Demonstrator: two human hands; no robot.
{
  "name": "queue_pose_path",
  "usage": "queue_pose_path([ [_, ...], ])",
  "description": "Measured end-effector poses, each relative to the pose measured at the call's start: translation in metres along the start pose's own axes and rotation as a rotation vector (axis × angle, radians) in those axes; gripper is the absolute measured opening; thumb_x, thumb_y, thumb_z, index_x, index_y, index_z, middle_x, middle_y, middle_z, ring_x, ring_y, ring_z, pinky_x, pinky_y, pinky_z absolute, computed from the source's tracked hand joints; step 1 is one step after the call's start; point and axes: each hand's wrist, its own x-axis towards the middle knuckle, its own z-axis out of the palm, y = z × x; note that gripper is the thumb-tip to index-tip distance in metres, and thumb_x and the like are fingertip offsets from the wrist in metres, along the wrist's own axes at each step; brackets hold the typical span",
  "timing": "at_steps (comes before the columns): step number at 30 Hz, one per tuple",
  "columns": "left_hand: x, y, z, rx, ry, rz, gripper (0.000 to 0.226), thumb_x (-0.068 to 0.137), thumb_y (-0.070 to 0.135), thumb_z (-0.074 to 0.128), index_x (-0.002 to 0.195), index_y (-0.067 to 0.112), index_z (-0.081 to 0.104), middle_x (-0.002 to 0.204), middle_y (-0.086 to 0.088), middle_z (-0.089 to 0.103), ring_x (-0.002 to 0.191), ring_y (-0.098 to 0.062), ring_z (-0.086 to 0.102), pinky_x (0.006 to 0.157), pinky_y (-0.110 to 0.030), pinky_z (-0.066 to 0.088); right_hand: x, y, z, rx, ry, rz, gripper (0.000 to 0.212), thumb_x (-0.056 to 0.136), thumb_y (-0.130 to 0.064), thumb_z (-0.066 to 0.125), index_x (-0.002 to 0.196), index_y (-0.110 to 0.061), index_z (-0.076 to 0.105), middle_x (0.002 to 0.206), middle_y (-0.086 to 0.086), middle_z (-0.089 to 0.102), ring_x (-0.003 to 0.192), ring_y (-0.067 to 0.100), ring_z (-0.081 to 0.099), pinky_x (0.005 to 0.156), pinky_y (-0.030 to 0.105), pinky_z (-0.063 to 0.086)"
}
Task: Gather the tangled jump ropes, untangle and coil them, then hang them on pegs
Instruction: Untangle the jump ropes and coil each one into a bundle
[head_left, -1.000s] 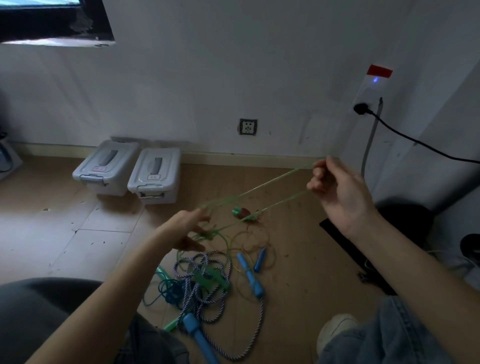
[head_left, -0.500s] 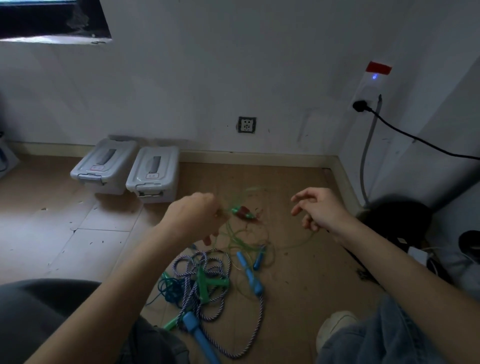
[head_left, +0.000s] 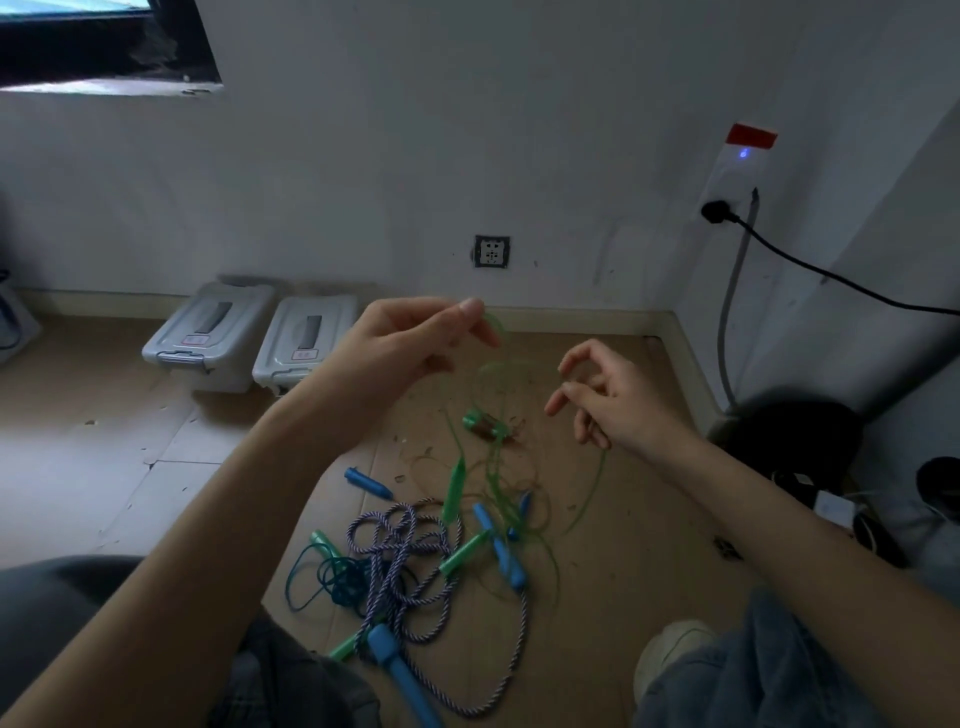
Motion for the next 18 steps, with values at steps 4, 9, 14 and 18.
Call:
queue_pose_path([
  [4, 0.001, -0.003, 0.003, -0.034, -0.088, -0.005, 0.023, 0.078, 0.039, 0.054, 0.075, 0.028, 0.074, 0.104, 0.004, 0.070, 0.095, -0.006, 0.064, 0.076, -0.016, 0.051, -0.005, -0.015, 0.005, 0.009, -0.019, -0.155, 0.024, 0.095, -0.007, 0.046, 0.086, -0.028, 0.045, 0.079, 0.003, 0.068, 0.038, 0.001, 0.042, 0.039, 0.014, 0.034],
  [9, 0.001, -0.008, 0.008, 0.116, -0.160, -0.086, 0.032, 0.076, 0.040, 0.054, 0.096, 0.019, 0.070, 0.087, 0.008, 0.072, 0.085, -0.005, 0.066, 0.073, -0.014, 0.052, -0.006, -0.028, 0.006, 0.204, -0.089, -0.083, 0.008, 0.094, -0.008, 0.050, 0.090, -0.015, 0.048, 0.074, 0.004, 0.071, 0.032, 0.004, 0.038, 0.033, 0.013, 0.029],
  [14, 0.002, -0.008, 0.011, 0.271, -0.110, -0.111, 0.017, 0.071, 0.043, 0.060, 0.072, 0.033, 0.073, 0.079, 0.015, 0.070, 0.067, 0.002, 0.061, 0.059, -0.011, 0.048, -0.007, -0.034, 0.005, 0.503, -0.167, 0.130, 0.004, 0.090, -0.002, 0.052, 0.088, -0.006, 0.054, 0.072, 0.003, 0.067, 0.043, 0.010, 0.051, 0.032, 0.015, 0.034],
  [18, 0.003, -0.011, 0.009, 0.420, -0.116, -0.069, 0.015, 0.077, 0.038, 0.060, 0.067, 0.033, 0.071, 0.056, 0.009, 0.058, 0.053, -0.004, 0.045, 0.051, -0.016, 0.038, -0.006, -0.034, -0.006, 0.733, -0.364, 0.319, 0.016, 0.090, 0.002, 0.046, 0.104, 0.001, 0.053, 0.075, 0.011, 0.070, 0.058, 0.015, 0.066, 0.043, 0.015, 0.049],
])
